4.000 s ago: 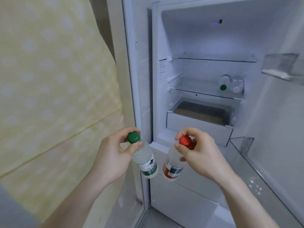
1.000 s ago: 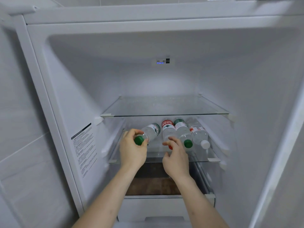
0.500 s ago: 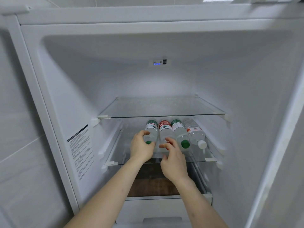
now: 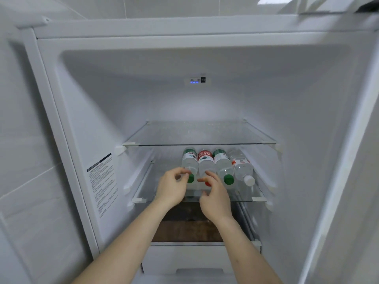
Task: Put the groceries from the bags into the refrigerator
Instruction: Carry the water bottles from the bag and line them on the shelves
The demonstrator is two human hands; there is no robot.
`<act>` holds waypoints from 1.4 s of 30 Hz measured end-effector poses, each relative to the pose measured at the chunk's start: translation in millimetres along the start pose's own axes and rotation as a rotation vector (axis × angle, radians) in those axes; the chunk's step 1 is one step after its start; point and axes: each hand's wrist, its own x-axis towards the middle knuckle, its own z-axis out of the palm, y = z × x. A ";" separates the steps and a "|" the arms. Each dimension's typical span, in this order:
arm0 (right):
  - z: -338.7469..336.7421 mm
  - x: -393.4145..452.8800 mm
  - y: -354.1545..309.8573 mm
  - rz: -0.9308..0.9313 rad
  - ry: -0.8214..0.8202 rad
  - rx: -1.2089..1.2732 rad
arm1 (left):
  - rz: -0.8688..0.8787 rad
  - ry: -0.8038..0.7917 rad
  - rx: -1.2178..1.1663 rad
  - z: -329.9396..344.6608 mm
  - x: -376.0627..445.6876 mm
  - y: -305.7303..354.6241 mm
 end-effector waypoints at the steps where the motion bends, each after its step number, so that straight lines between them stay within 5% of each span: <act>1: -3.4 -0.1 -1.3 0.023 0.011 0.050 | 0.020 -0.003 0.015 -6.6 -10.9 1.3; 8: -8.8 -28.2 -27.2 0.053 0.215 0.329 | -0.011 0.007 0.051 -53.9 -85.1 6.4; 16: 3.8 -74.3 -25.2 0.019 0.224 0.432 | -0.133 0.012 0.109 -71.7 -118.7 3.3; 23: -31.4 -108.6 -18.4 -0.006 0.100 0.293 | 0.008 -0.033 0.180 -59.3 -143.3 33.3; 27: -42.3 -152.7 -26.3 -0.016 -0.163 0.208 | 0.017 -0.032 0.231 -85.2 -219.8 20.5; 32: -42.8 -218.8 -53.7 -0.052 -0.611 -0.002 | -0.211 0.062 0.333 -136.1 -344.7 -20.0; 42: 40.6 -329.5 -128.4 -0.488 -1.479 -0.209 | -0.668 0.259 0.467 -188.8 -576.7 -14.3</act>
